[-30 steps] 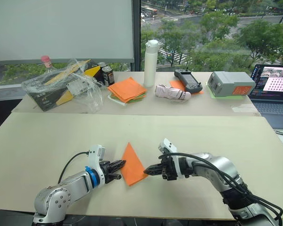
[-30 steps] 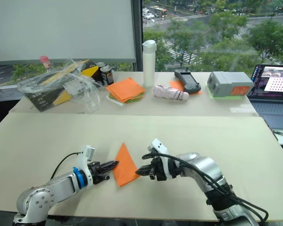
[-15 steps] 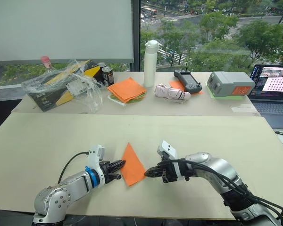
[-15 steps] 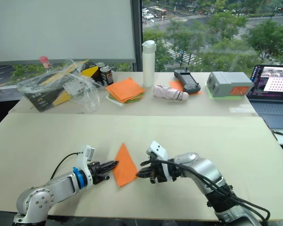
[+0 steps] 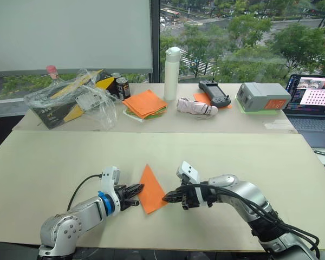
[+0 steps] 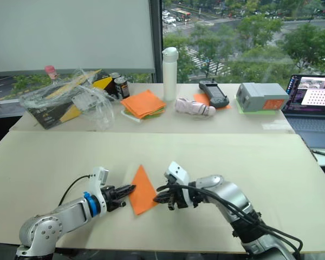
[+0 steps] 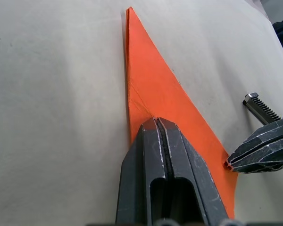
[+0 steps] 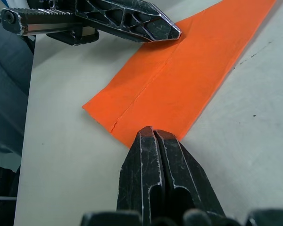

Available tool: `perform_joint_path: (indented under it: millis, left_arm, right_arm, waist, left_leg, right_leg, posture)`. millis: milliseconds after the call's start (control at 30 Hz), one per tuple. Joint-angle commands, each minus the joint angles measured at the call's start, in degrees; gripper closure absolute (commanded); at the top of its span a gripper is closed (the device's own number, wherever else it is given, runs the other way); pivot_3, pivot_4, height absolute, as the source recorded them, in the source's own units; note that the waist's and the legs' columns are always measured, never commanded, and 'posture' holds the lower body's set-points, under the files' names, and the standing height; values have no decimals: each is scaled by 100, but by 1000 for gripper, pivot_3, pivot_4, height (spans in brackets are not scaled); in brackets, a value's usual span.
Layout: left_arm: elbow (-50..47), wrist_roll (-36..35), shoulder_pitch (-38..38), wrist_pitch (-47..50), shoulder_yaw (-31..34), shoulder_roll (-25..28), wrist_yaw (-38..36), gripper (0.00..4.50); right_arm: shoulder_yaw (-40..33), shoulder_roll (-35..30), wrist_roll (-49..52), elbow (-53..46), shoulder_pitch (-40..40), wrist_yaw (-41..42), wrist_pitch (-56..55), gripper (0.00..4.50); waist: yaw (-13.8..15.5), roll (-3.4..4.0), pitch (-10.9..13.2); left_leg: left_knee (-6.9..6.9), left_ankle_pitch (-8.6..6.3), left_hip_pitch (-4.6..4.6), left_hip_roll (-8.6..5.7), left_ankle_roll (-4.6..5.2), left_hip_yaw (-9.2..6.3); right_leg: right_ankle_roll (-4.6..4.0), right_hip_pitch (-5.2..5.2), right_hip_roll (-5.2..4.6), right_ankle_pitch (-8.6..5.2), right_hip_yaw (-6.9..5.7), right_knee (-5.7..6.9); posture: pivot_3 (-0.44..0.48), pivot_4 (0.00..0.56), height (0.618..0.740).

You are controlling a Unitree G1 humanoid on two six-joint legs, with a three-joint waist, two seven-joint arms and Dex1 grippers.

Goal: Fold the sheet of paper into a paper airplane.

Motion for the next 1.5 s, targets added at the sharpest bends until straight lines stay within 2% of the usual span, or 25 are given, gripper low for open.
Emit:
perform_joint_path:
  millis: [33,333,633,1167,1500]
  left_arm:
    - [182,293,8,30,-87,-35,216,4500]
    - [559,771,-302,-192,-125,-275,505,4500]
    - [857,1072,-573,-288,-341,-445,424,4500]
    - [1582,1527,-1110,-660,-360,-612,424,4500]
    - [1430,1525,-969,-580,-401,-653,399,4500]
  right_arm:
    - [170,67,-69,72,53,-2,-19,4472]
    - [154,71,-122,35,88,31,6,4472]
    - [110,74,-105,1,91,5,42,4472]
    - [79,78,-86,-21,110,-21,58,4472]
    - [66,55,-66,-51,115,-14,101,4472]
  waist:
    - [-1,0,0]
    - [-4,0,0]
    - [1,0,0]
    - [1,-1,0]
    - [-1,-1,0]
  left_leg:
    - [0,0,0,0,0,0]
    - [0,0,2,0,0,-1]
    - [0,0,7,0,0,-1]
    - [0,0,10,0,0,-4]
    - [0,0,11,0,0,-5]
  right_leg:
    - [0,0,0,0,0,0]
    - [0,4,0,0,-2,0]
    - [0,14,0,0,-5,-2]
    - [1,21,1,0,-11,-3]
    - [1,22,0,0,-11,-3]
  posture:
    - [0,150,740]
    - [0,150,740]
    - [0,150,740]
    - [0,150,740]
    - [0,150,740]
